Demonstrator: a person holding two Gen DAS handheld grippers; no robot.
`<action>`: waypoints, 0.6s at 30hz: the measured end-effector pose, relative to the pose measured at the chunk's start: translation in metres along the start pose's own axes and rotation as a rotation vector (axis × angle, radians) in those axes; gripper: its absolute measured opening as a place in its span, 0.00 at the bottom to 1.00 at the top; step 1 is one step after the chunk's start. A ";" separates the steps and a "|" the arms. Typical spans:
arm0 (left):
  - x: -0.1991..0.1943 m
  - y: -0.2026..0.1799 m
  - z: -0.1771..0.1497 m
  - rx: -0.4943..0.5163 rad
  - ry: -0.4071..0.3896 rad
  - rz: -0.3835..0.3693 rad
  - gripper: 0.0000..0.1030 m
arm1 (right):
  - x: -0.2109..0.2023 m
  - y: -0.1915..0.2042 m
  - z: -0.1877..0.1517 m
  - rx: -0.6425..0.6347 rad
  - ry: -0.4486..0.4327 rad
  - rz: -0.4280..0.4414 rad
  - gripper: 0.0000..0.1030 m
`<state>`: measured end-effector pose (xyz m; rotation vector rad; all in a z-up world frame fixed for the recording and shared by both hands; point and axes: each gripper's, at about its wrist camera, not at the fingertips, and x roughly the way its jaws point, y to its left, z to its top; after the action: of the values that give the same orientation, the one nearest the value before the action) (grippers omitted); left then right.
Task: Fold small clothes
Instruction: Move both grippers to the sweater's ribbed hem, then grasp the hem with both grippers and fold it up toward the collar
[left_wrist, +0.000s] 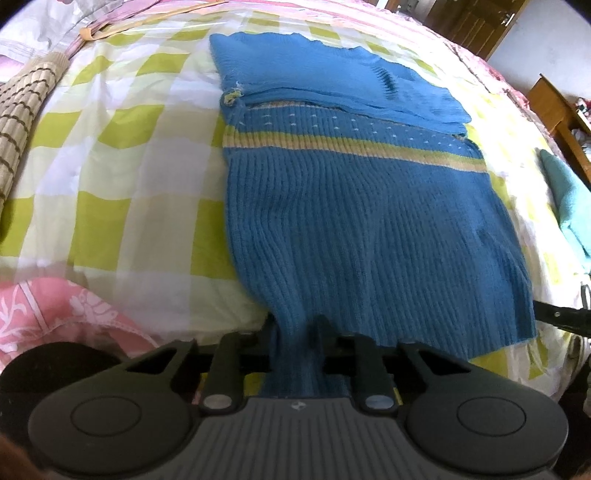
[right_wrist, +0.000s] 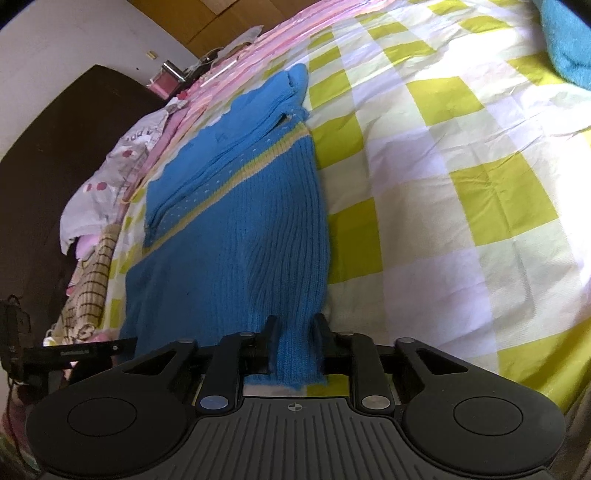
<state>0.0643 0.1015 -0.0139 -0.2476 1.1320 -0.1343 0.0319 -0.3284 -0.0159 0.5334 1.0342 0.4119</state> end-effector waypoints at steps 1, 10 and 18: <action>-0.001 0.001 0.000 -0.009 0.001 -0.022 0.17 | 0.001 0.000 -0.001 0.007 0.000 0.008 0.10; -0.005 0.015 0.018 -0.155 -0.129 -0.283 0.16 | -0.005 0.007 0.012 0.173 -0.115 0.244 0.07; -0.004 0.029 0.071 -0.251 -0.310 -0.470 0.16 | 0.004 0.021 0.069 0.253 -0.268 0.395 0.06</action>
<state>0.1260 0.1390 0.0104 -0.7334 0.7645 -0.3579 0.0935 -0.3248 0.0216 1.0000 0.7227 0.5429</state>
